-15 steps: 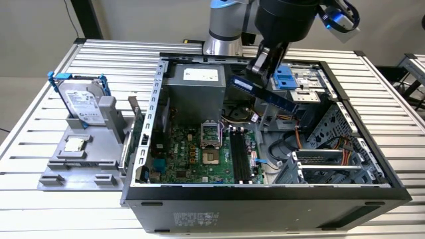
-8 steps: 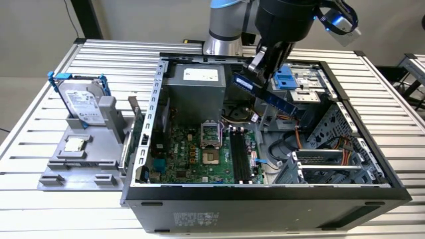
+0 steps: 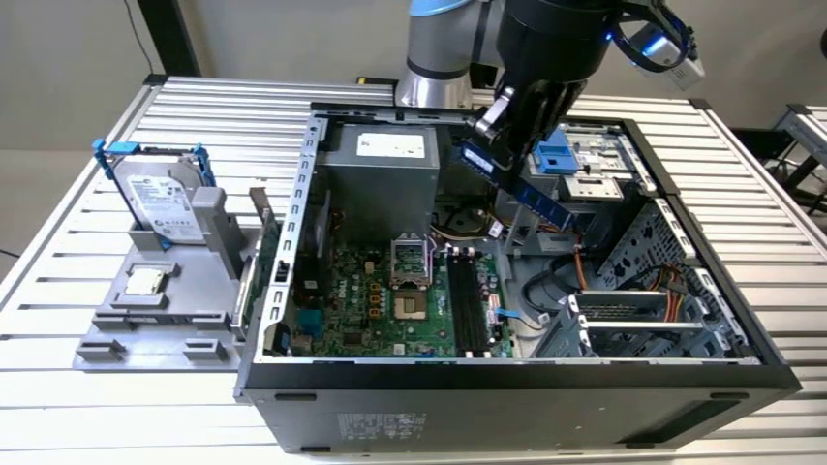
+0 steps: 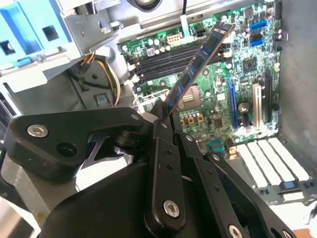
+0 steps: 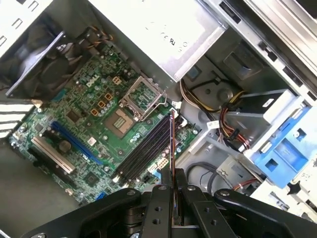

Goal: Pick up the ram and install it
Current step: 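Insert the ram into the slot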

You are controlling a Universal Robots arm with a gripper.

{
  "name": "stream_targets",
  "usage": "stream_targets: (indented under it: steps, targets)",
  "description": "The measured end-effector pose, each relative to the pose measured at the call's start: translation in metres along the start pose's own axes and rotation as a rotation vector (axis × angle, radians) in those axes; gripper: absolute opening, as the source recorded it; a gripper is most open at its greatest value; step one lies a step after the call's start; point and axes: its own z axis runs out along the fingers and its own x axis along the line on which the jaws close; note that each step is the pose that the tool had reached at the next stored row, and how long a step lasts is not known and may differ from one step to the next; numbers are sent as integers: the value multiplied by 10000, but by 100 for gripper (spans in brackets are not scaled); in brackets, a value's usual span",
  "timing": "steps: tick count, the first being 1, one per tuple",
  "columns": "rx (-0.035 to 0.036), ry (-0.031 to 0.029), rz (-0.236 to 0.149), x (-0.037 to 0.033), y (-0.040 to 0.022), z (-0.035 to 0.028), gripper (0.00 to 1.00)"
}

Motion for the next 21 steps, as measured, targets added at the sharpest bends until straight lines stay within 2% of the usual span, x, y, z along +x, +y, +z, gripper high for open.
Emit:
stream_targets:
  steps: [11, 17, 21]
  targets:
    - [70, -54, 1727, 0, 0, 0, 0]
    - [96, -74, 2356, 0, 0, 0, 0]
    - [123, -94, 3028, 0, 0, 0, 0]
